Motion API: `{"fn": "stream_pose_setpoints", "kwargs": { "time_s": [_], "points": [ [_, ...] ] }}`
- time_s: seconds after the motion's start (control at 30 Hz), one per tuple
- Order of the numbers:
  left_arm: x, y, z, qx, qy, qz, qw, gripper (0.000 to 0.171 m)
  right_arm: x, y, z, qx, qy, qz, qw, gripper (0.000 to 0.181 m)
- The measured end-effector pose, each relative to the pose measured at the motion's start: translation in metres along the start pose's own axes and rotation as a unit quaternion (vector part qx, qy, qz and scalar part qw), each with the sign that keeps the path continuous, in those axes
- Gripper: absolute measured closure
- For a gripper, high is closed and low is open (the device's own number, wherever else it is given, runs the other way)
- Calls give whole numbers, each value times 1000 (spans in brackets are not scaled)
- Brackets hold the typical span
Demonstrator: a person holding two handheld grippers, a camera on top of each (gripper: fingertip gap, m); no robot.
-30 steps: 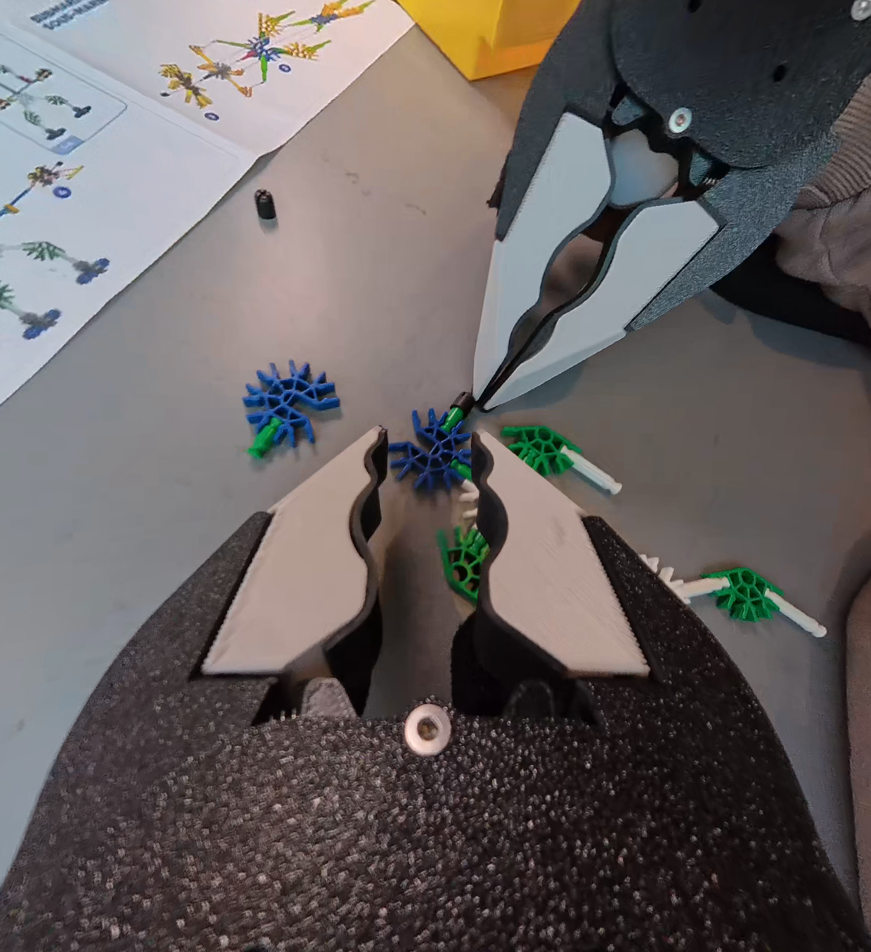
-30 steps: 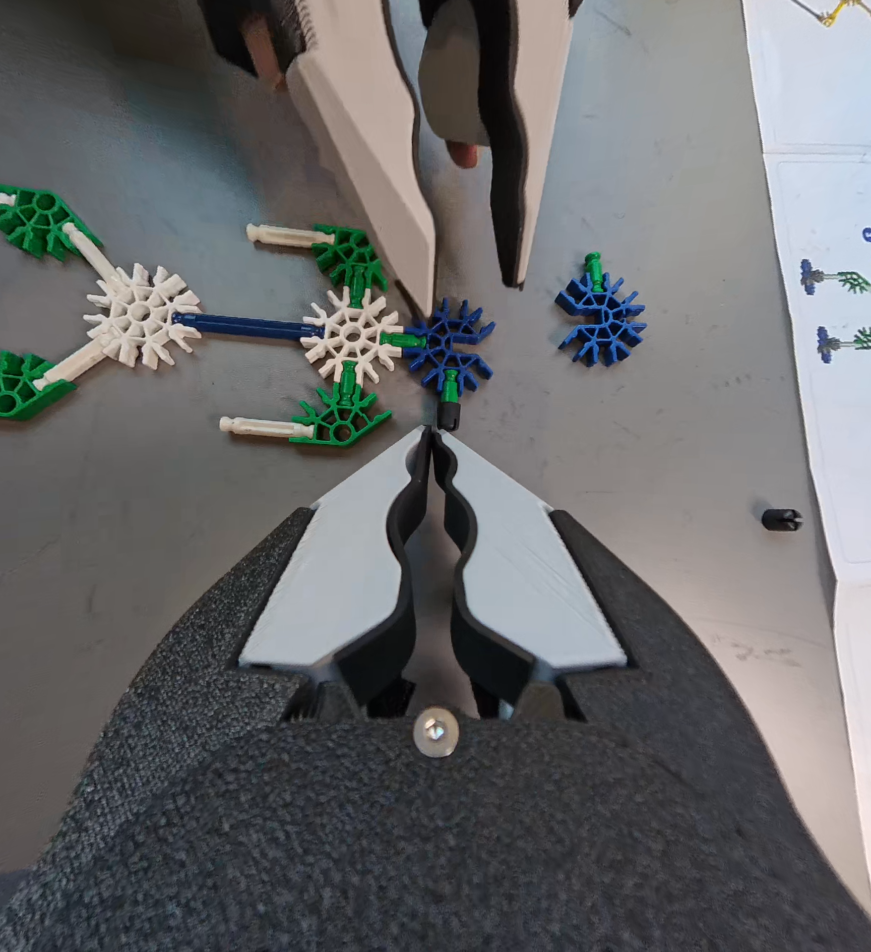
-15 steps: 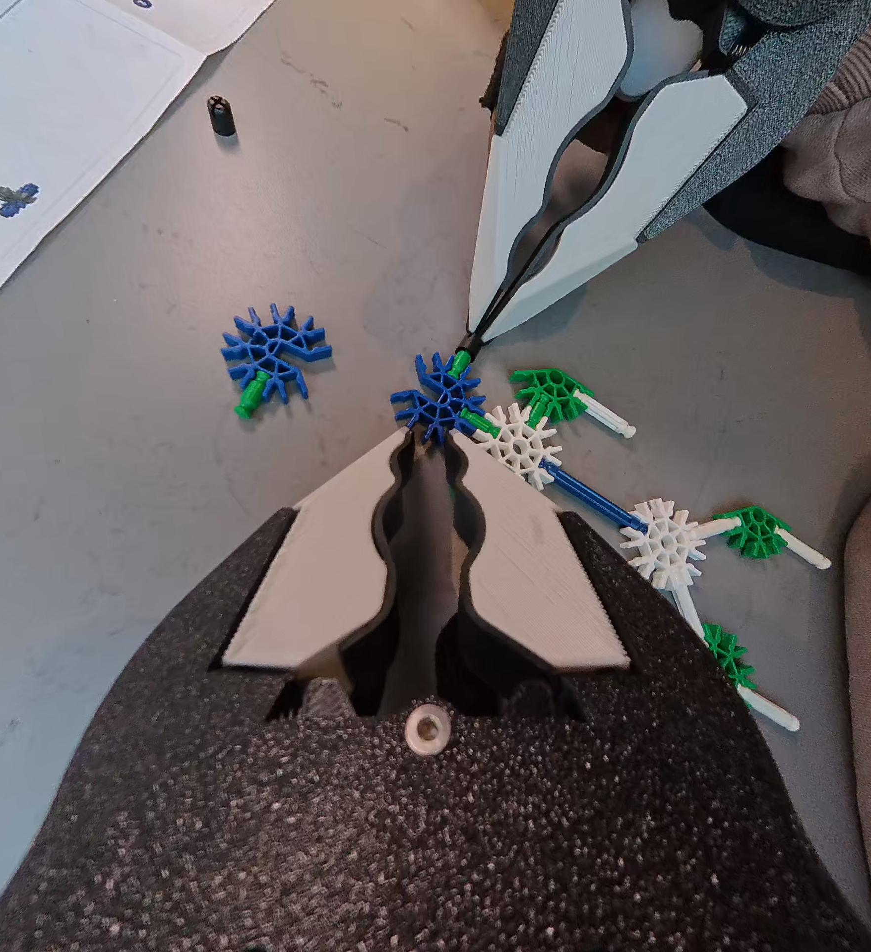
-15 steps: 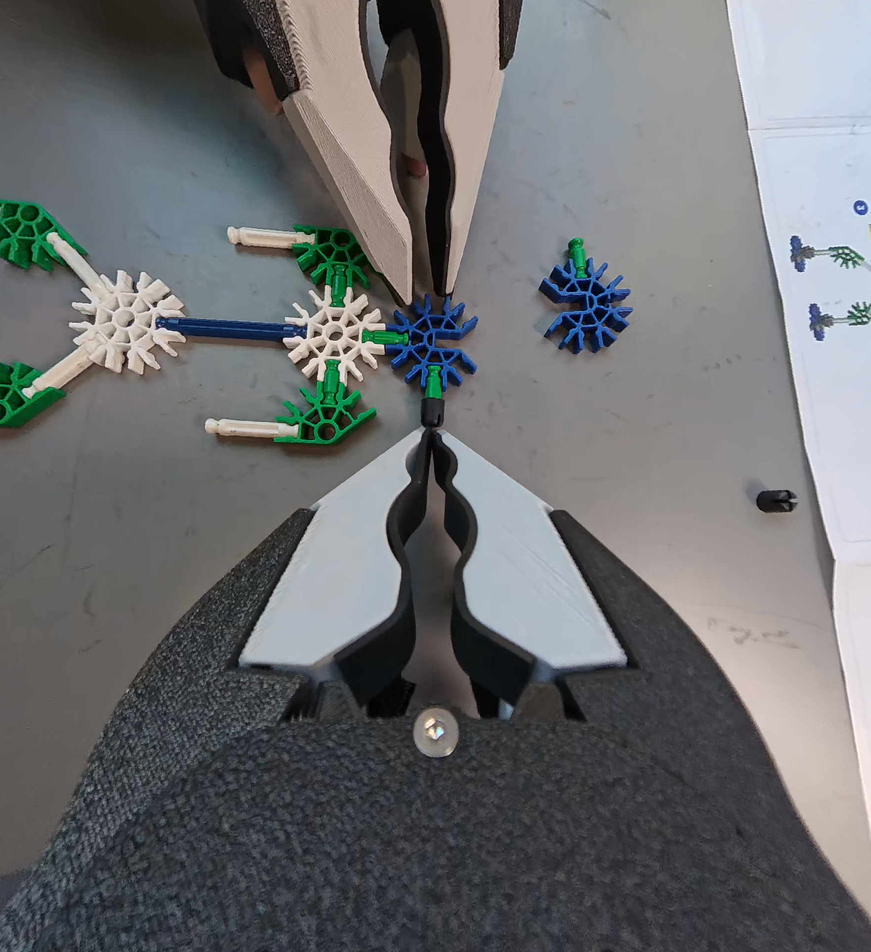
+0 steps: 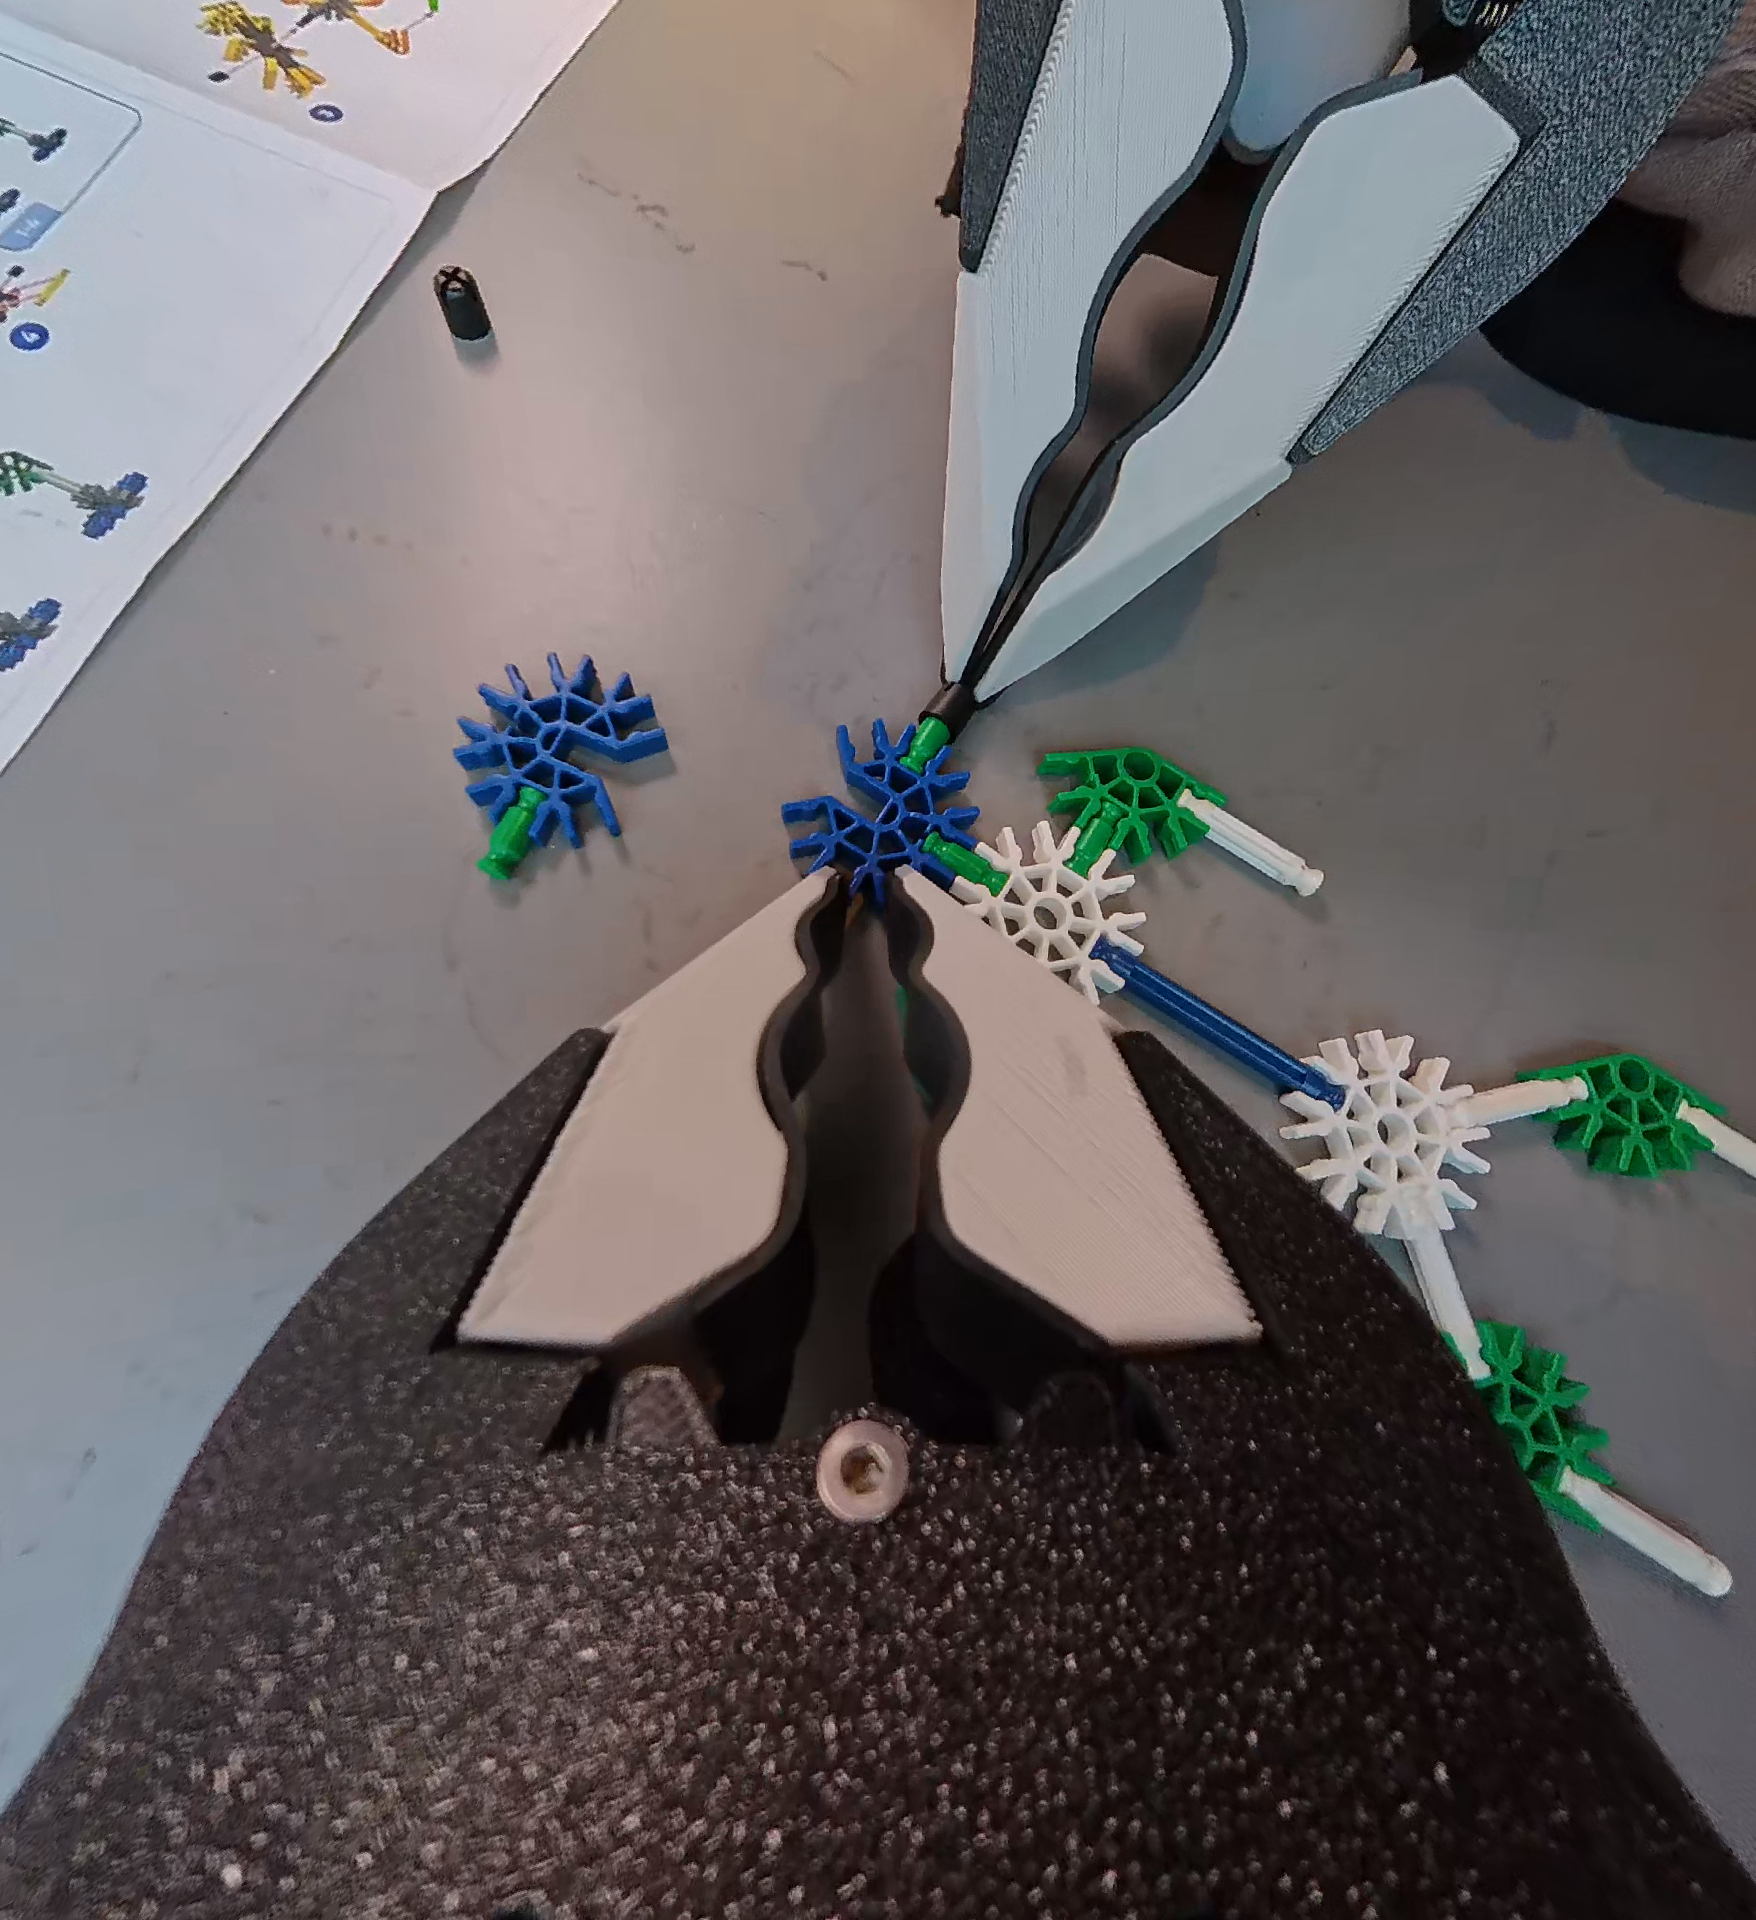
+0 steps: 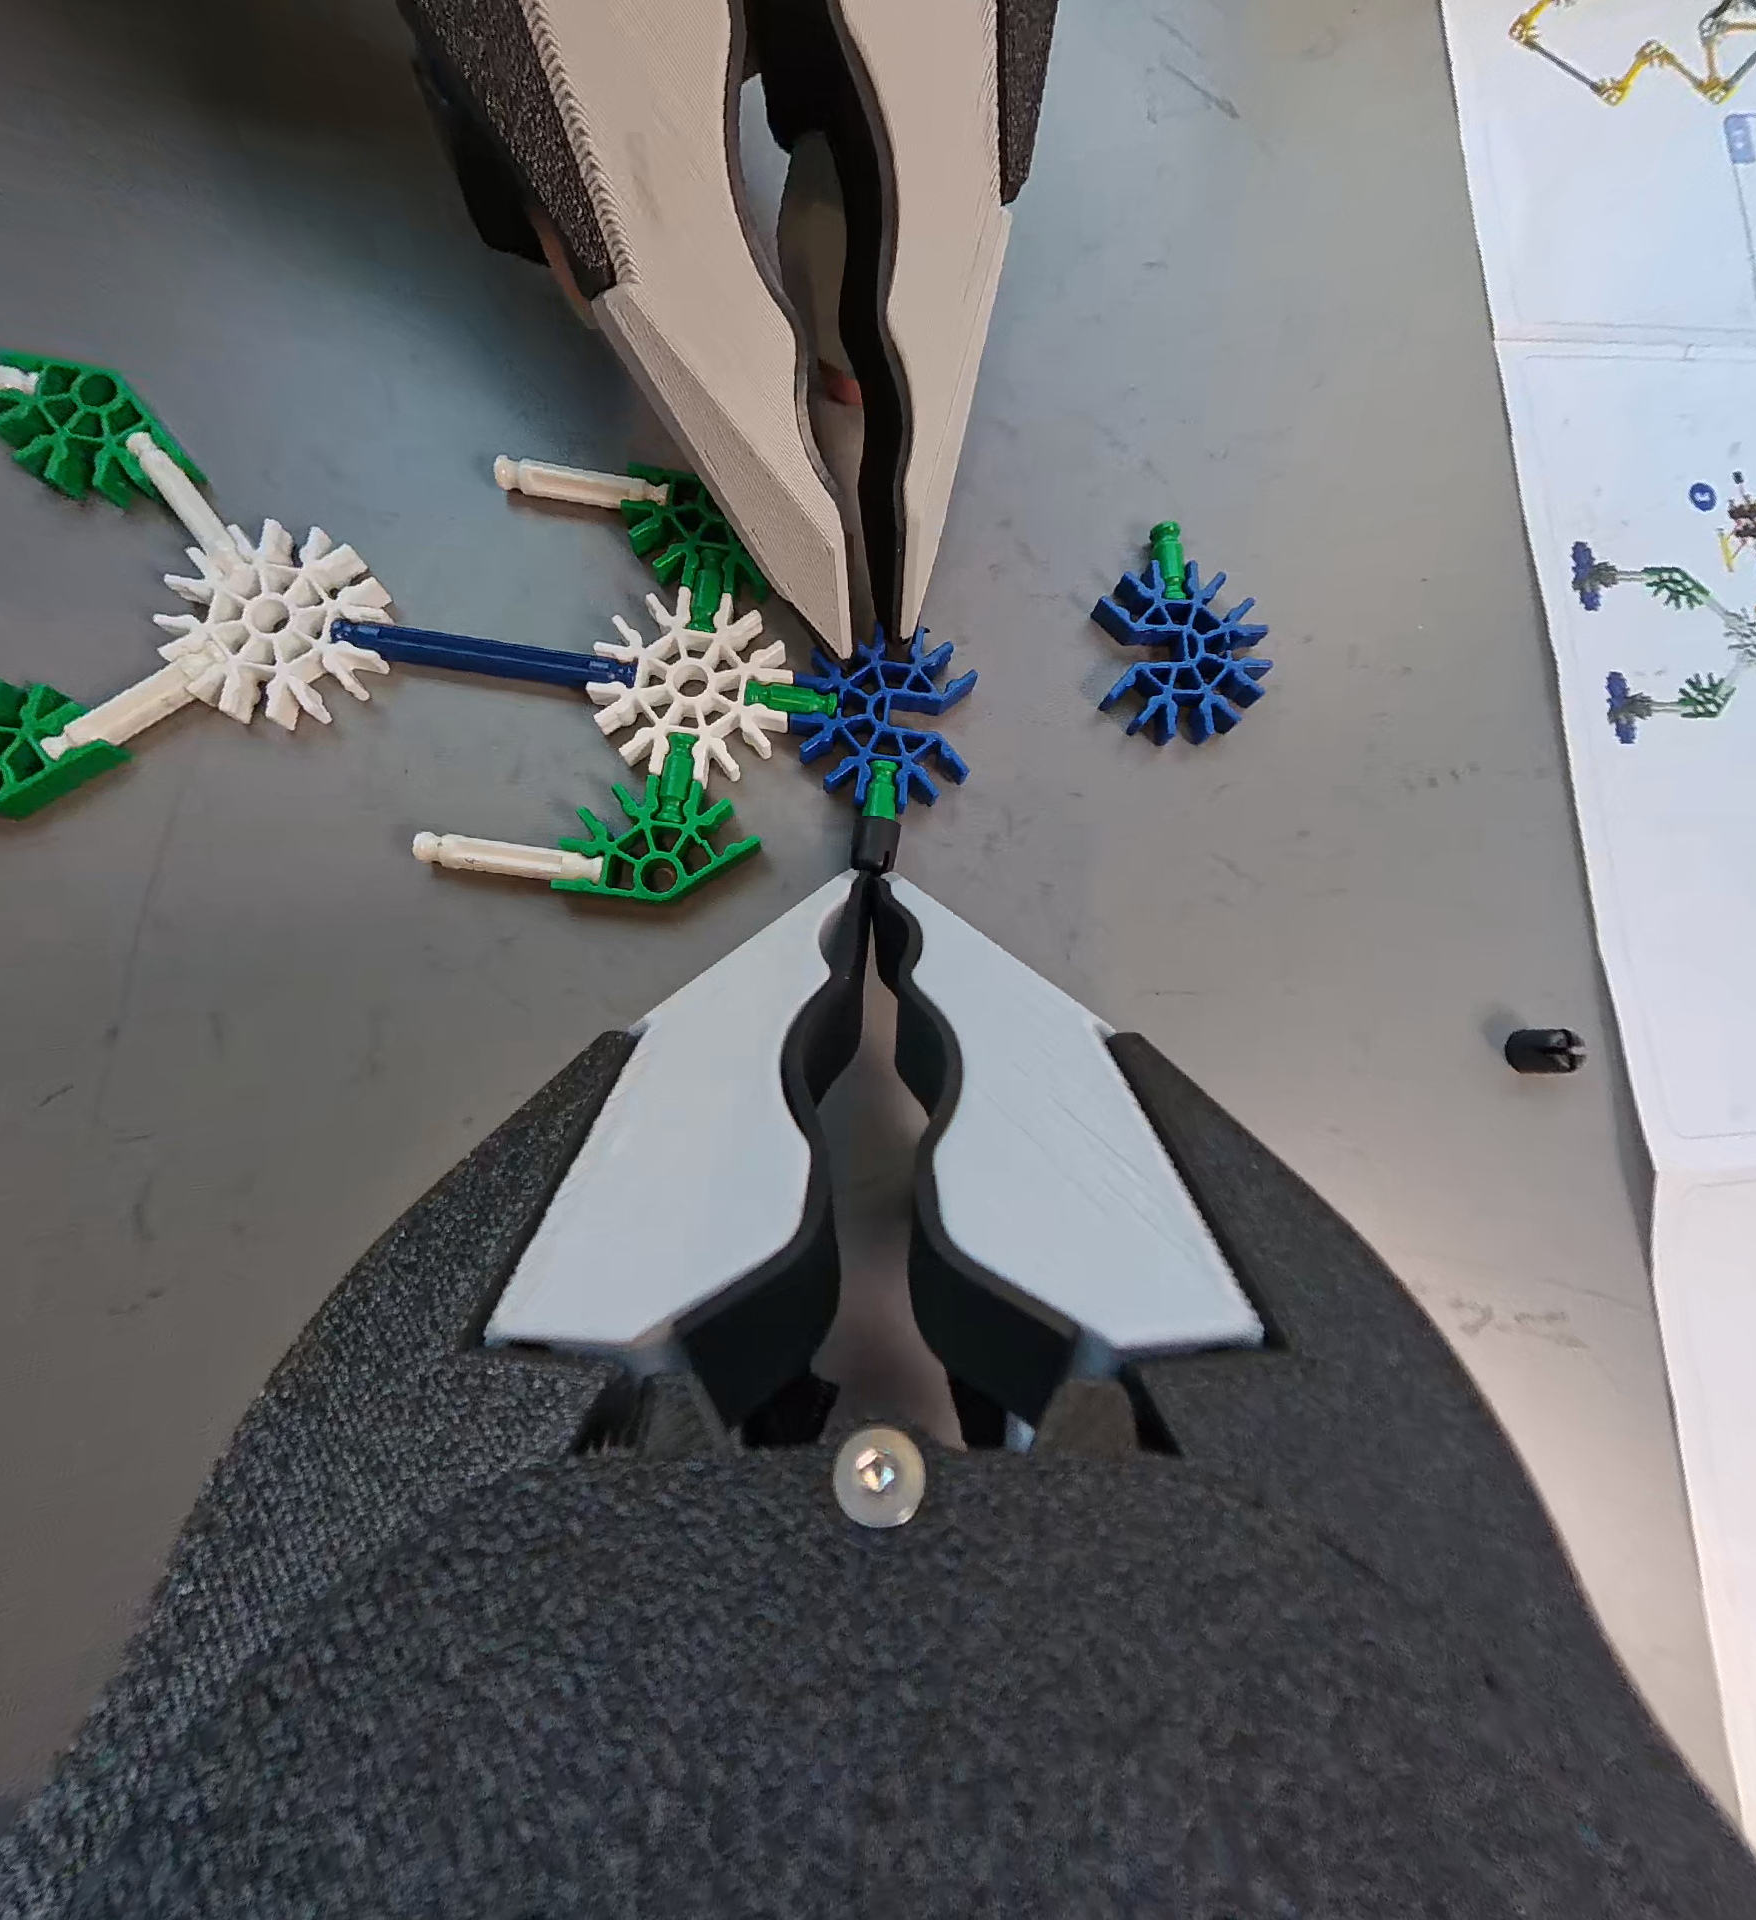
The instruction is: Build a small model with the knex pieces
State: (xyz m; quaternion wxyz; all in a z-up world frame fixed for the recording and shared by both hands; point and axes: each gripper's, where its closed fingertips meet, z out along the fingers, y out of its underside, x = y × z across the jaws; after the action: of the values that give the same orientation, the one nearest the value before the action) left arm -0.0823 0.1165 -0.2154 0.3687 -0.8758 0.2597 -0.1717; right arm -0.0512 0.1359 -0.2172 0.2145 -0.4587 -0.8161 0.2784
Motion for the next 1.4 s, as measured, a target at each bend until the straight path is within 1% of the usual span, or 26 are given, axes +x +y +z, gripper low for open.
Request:
{"fn": "stream_pose_setpoints", "kwargs": {
  "time_s": [0.53, 0.73, 0.83, 1.0, 1.2, 1.33, 1.4],
  "points": [
    [1, -1, 1, 4, 1, 14, 1000, 169, 3, -3, 2, -1, -17, -34, 999, 181],
    [2, -1, 1, 3, 6, 13, 1000, 169, 4, -3, 3, -3, -52, -58, 997, 181],
    [2, -1, 1, 3, 7, 14, 1000, 169, 3, -3, 3, 9, -67, -53, 996, 181],
    [0, 0, 0, 3, 26, 18, 999, 168, 5, -1, 2, 17, -50, -38, 998, 181],
    [-4, -7, -10, 37, 52, -12, 998, 166, 6, 0, 0, 23, -30, -34, 999, 181],
    [-10, 0, -6, 16, 40, -12, 999, 165, 5, 0, -3, 33, -32, -14, 999, 174],
    [-9, 2, -4, 8, 44, -10, 999, 165, 7, -1, -1, 32, -22, -11, 999, 173]
  ]
}}
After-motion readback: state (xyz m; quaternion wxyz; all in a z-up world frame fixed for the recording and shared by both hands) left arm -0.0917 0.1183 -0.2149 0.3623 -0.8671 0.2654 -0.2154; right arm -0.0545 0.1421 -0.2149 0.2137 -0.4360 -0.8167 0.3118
